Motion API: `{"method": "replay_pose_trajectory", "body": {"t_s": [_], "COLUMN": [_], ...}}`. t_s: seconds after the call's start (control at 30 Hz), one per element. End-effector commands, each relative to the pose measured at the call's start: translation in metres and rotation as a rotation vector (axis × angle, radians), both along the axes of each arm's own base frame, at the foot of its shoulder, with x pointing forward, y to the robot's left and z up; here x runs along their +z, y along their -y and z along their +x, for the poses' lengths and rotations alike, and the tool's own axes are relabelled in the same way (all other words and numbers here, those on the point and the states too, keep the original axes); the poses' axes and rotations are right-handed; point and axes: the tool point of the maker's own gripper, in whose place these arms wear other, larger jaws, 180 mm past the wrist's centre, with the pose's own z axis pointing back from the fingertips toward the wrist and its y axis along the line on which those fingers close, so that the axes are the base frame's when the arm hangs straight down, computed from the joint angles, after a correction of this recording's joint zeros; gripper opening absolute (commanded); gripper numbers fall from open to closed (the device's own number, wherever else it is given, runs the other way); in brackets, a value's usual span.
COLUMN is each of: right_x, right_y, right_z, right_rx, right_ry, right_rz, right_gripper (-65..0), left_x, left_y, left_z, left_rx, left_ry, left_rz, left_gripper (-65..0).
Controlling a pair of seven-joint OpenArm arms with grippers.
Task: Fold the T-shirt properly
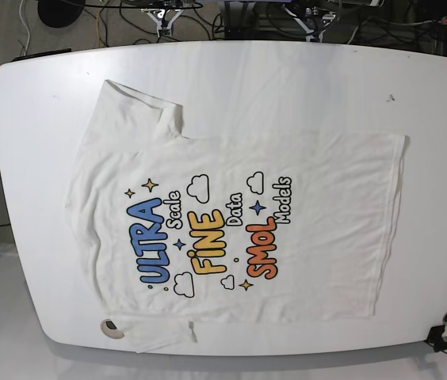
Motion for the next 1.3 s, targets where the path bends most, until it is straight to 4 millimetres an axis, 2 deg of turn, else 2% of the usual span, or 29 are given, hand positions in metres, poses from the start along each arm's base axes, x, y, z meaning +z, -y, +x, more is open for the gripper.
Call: {"method": "replay_pose_trajectory", "body": {"t_s": [0.0, 0.27, 0.5, 0.57, 0.97, 1.03, 1.27], "right_x": [0.000, 0.000, 0.000, 0.000, 0.000, 0.000, 0.000], "right_y": [-0.002, 0.001, 0.000, 0.000, 0.001, -0.005, -0.006], "right_z": [0.009, 0.008, 0.011, 0.010, 0.004, 0.012, 0.009], "right_rx": [0.001, 0.005, 0.002, 0.000, 0.000, 0.004, 0.001], "right_ry": [0.026, 0.022, 0.030, 0.028, 0.023, 0.037, 0.026], "right_rz": [0.013, 0.007, 0.006, 0.006, 0.007, 0.022, 0.021], "right_gripper": [-65.0, -65.0, -65.0, -65.0, -65.0, -65.0, -65.0], "left_x": [0.000, 0.000, 0.000, 0.000, 0.001, 0.001, 0.001], "left_y": [0.001, -0.001, 0.001, 0.000, -0.005, -0.004, -0.005], "left_z": [0.004, -0.002, 0.005, 0.001, 0.011, 0.006, 0.007], "left_rx": [0.010, -0.011, -0.006, -0.004, -0.001, -0.005, -0.002], "left_ry": [0.019, 0.002, 0.025, 0.019, 0.133, 0.116, 0.115], "left_rz": [0.005, 0.009, 0.004, 0.007, 0.017, 0.014, 0.017], "left_gripper": [-65.0, -65.0, -65.0, -65.0, -65.0, -65.0, -65.0]}}
